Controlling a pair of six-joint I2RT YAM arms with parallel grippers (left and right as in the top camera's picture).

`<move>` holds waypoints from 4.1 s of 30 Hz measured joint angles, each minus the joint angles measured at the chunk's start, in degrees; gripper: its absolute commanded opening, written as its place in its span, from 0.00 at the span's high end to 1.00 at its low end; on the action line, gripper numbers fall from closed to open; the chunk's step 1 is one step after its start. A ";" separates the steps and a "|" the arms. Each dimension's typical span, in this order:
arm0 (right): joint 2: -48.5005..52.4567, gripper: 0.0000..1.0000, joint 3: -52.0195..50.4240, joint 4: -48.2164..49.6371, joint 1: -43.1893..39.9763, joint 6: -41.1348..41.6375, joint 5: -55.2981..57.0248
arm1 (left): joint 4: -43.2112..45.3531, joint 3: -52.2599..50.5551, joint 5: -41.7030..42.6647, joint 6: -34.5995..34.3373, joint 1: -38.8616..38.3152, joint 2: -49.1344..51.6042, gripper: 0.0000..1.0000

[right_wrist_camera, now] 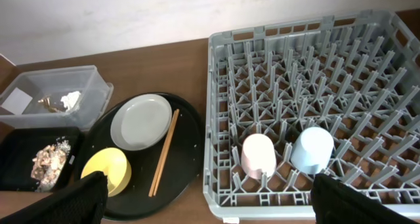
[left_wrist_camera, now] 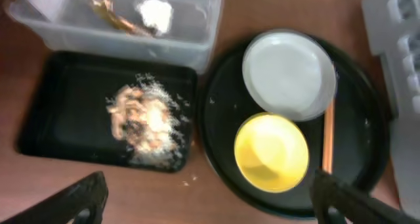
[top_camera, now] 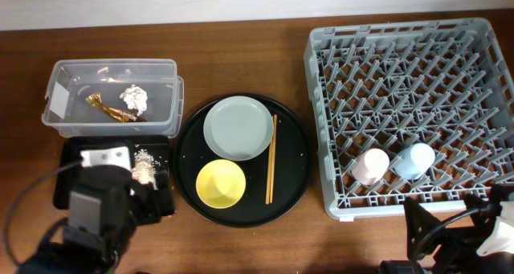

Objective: Sort waste into correct bins and load items into the dishwasher rack

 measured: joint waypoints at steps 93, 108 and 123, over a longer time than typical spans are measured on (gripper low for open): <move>42.62 0.96 -25.40 51.25 12.87 17.92 70.05 | 68.81 -69.66 24.35 21.64 11.96 -45.33 0.01; 64.19 0.24 -24.81 50.51 21.03 -2.14 79.58 | 68.89 -69.66 24.37 21.64 11.96 -45.29 0.01; 74.97 0.51 -14.62 46.90 42.84 46.16 4.52 | 68.87 -69.68 24.39 21.64 11.96 -45.24 0.01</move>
